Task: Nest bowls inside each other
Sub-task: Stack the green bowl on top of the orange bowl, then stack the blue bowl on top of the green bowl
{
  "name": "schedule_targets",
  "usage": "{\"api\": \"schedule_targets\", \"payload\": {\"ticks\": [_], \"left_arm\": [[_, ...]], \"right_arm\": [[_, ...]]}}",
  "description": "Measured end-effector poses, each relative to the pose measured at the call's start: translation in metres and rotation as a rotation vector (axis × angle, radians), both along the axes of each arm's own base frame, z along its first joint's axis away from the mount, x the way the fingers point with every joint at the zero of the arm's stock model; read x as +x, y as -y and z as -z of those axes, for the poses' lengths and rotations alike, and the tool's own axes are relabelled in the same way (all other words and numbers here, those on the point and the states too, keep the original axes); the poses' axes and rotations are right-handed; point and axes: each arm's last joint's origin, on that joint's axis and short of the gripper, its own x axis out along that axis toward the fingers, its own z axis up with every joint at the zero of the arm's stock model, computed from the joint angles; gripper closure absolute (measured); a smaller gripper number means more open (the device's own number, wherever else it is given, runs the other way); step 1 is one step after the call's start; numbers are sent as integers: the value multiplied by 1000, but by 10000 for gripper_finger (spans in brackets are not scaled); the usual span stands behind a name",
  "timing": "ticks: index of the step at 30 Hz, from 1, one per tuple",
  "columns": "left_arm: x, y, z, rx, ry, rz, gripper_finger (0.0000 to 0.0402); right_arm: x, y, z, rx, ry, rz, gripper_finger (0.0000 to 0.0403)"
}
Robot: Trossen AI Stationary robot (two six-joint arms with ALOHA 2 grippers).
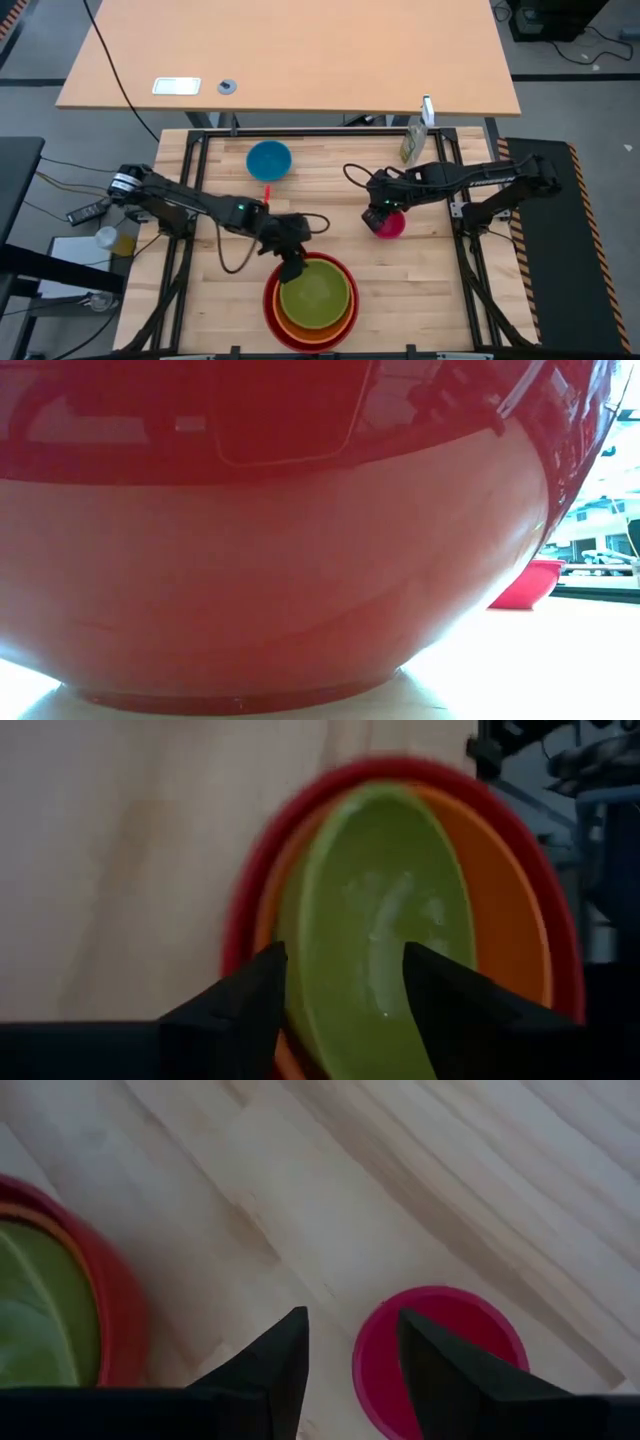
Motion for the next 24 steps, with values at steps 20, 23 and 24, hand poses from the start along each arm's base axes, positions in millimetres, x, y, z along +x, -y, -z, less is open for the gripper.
{"api": "schedule_targets", "payload": {"ticks": [20,23,24], "left_arm": [[-92,-135,19,612,-190,-211,251],[-97,-150,35,726,-258,-181,241],[-97,-153,40,749,-270,-154,235]], "right_arm": [[9,1,-4,-23,105,34,243],[12,1,-6,-21,140,35,243],[13,1,-7,-20,152,35,243]]}}
